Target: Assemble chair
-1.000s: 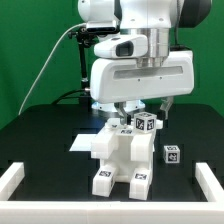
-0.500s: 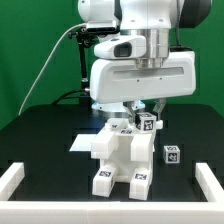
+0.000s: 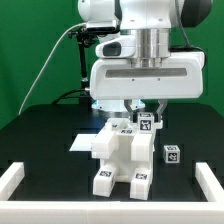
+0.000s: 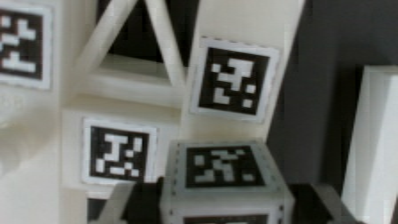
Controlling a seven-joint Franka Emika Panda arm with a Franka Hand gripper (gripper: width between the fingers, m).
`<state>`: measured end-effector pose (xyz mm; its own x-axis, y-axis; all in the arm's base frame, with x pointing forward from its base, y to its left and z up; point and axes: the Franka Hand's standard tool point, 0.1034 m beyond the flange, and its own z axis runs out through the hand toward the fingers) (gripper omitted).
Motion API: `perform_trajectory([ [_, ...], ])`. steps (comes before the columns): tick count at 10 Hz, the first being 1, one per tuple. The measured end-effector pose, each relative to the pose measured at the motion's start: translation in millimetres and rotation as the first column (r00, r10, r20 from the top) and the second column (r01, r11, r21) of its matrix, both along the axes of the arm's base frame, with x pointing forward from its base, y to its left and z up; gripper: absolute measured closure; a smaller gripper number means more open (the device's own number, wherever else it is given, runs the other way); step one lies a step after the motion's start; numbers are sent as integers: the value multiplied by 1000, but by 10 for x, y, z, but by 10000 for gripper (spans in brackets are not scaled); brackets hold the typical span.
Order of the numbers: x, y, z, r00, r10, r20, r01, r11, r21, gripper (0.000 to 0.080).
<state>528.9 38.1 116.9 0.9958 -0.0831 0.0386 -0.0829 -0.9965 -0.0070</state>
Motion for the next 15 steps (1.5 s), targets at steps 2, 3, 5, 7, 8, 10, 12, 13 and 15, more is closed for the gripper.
perform_trajectory([
  [2,29,-32,10,970,-243,12,243,970,28,515],
  [3,42,-56,15,936,-353,14,352,935,46,515],
  [5,38,-23,9,899,-439,7,438,898,52,515],
  [7,37,-24,7,913,-407,9,406,913,50,467],
  [8,38,-24,8,916,-401,9,400,915,49,258],
  [10,74,-6,39,998,-59,16,58,998,18,184],
  [12,5,32,8,977,211,-19,-211,978,3,152],
  [13,8,-10,16,969,248,-5,-248,969,4,152],
  [15,4,-24,7,937,349,-8,-349,937,-4,151],
])
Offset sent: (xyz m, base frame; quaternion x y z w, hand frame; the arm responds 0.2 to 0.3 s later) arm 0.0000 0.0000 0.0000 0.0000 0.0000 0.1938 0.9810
